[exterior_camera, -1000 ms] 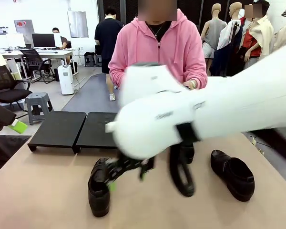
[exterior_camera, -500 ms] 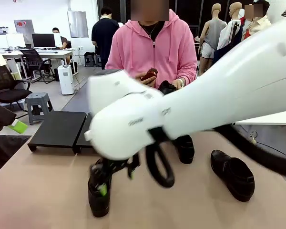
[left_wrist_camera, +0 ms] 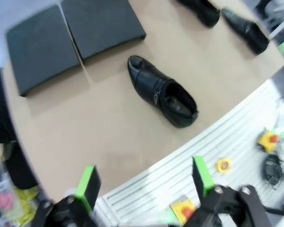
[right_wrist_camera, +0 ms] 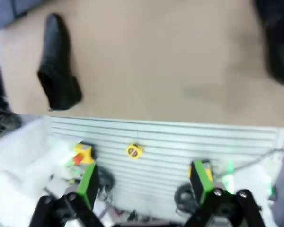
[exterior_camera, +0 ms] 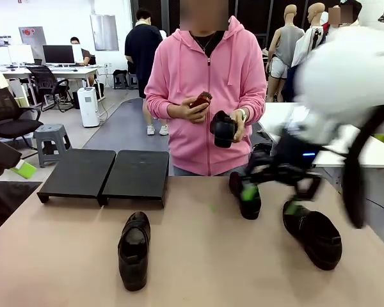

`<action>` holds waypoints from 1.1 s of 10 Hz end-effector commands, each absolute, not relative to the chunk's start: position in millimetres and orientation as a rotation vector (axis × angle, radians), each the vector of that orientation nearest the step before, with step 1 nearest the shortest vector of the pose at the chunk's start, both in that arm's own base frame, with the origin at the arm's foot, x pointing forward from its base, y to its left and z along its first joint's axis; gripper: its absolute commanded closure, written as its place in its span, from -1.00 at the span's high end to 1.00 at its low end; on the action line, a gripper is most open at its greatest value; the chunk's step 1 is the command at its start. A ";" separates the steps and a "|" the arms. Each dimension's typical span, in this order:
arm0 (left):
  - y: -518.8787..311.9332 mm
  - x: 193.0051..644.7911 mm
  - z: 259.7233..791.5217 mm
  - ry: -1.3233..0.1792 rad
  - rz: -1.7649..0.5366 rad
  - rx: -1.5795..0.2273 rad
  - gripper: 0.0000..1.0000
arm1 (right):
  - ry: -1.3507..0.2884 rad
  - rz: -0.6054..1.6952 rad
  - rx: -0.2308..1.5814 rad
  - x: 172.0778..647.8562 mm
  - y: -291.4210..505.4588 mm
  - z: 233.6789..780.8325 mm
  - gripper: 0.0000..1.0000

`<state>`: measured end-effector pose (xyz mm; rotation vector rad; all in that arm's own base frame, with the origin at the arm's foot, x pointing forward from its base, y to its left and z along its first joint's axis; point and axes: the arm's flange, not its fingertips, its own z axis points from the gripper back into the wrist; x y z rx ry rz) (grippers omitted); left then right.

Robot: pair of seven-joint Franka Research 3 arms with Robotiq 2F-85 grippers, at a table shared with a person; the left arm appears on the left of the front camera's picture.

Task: Organize the shoes by placing them on the stand.
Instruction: Pick up one Shoe and place it in the middle of the table.

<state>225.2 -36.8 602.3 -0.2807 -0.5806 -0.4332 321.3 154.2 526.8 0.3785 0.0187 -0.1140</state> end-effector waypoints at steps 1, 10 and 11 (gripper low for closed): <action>-36.7 226.1 601.6 -0.587 -0.444 -0.296 1.00 | 0.124 -0.171 0.522 330.7 62.0 524.5 1.00; -36.7 226.1 601.6 -0.587 -0.444 -0.296 1.00 | 0.134 -0.173 0.957 305.8 -77.6 477.6 1.00; -36.7 226.1 601.6 -0.587 -0.444 -0.296 1.00 | 0.134 -0.173 0.957 305.8 -77.6 477.6 1.00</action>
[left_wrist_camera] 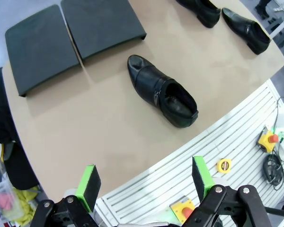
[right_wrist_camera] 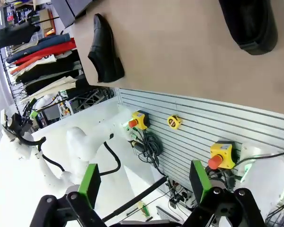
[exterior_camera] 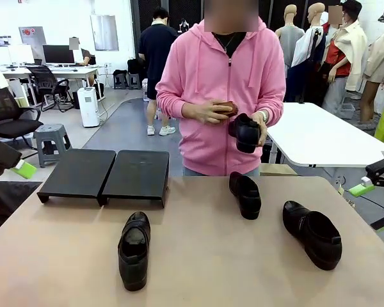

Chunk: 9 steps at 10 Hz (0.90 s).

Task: Organize the shoes by placing them on the stand.
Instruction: Pick up one Shoe and place it in the middle of the table, then place the Shoe from the middle of the table onto the Shoes Stand.

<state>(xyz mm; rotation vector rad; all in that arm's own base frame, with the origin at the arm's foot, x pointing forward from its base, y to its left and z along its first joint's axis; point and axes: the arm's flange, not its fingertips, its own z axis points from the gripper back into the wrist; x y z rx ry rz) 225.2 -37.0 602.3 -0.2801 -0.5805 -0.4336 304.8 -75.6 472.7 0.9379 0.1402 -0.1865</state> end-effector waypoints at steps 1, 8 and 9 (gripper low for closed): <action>-36.7 226.1 601.6 -0.587 -0.444 -0.296 1.00 | 0.134 -0.173 0.957 305.8 -77.6 477.6 1.00; -37.0 225.2 602.3 -0.580 -0.434 -0.280 1.00 | 0.134 -0.173 0.957 305.8 -77.6 477.6 1.00; -69.1 243.6 627.1 -0.379 -0.355 -0.174 1.00 | 0.134 -0.173 0.957 305.8 -77.6 477.6 1.00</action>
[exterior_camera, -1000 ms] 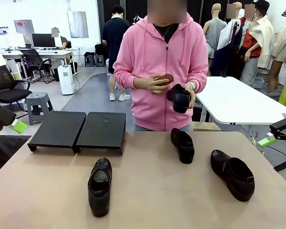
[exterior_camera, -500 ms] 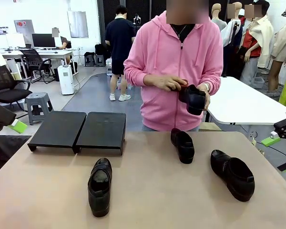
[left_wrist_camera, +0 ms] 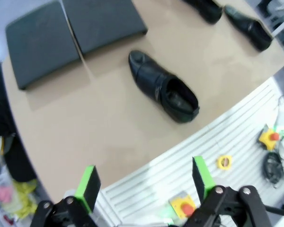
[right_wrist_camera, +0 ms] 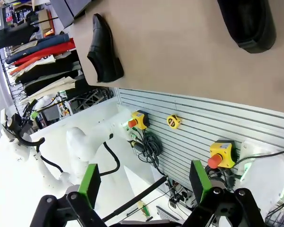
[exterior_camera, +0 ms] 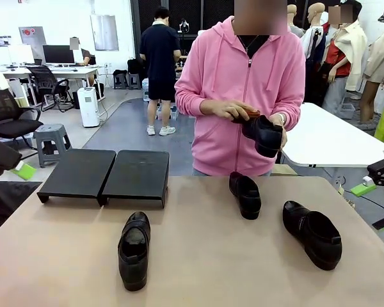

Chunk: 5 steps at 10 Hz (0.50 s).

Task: Organize the shoes by placing them on the stand.
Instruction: Place the Shoe from the middle of the table onto the Shoes Stand.

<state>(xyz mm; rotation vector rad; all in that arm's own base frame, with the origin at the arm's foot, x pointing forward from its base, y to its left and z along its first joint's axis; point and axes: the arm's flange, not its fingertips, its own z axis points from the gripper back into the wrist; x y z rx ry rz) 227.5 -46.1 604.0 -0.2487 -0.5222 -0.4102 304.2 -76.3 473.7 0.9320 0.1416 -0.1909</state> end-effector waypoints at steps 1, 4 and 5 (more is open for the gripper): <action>-115.4 271.9 640.0 -0.290 -0.419 -0.111 1.00 | 0.134 -0.173 0.957 305.8 -77.6 477.6 1.00; -217.7 334.6 597.5 -0.052 -0.367 -0.046 1.00 | 0.134 -0.173 0.957 305.8 -77.6 477.6 1.00; -243.0 348.9 565.8 -0.053 -0.275 -0.153 1.00 | 0.134 -0.173 0.957 305.8 -77.6 477.6 1.00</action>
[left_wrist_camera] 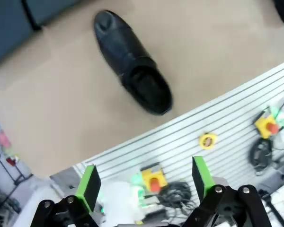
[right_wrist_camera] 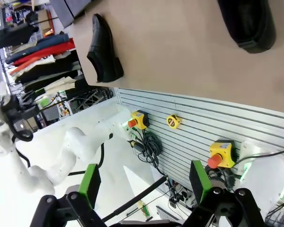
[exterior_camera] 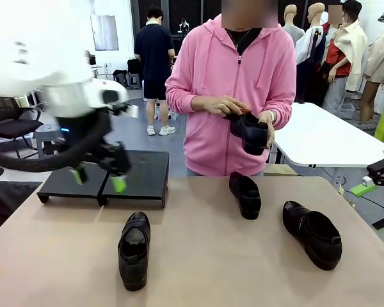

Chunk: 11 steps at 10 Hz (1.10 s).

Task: Organize the shoes by placing them on the stand.
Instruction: Place the Shoe from the middle of the table onto the Shoes Stand.

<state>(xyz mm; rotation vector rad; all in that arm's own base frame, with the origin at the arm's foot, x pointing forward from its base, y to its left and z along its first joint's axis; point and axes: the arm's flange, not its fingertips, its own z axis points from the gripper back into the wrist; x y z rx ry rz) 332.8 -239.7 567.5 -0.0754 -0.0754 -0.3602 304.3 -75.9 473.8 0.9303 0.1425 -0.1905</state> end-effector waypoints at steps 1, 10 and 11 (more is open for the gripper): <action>-257.6 357.7 535.6 -0.052 -0.208 -0.240 1.00 | 0.134 -0.173 0.957 305.8 -77.6 477.6 1.00; -265.9 369.5 460.5 -0.044 -0.131 -0.279 1.00 | 0.134 -0.173 0.957 305.8 -77.6 477.6 1.00; -267.9 366.2 457.1 -0.040 -0.139 -0.278 1.00 | 0.134 -0.173 0.957 305.8 -77.6 477.6 1.00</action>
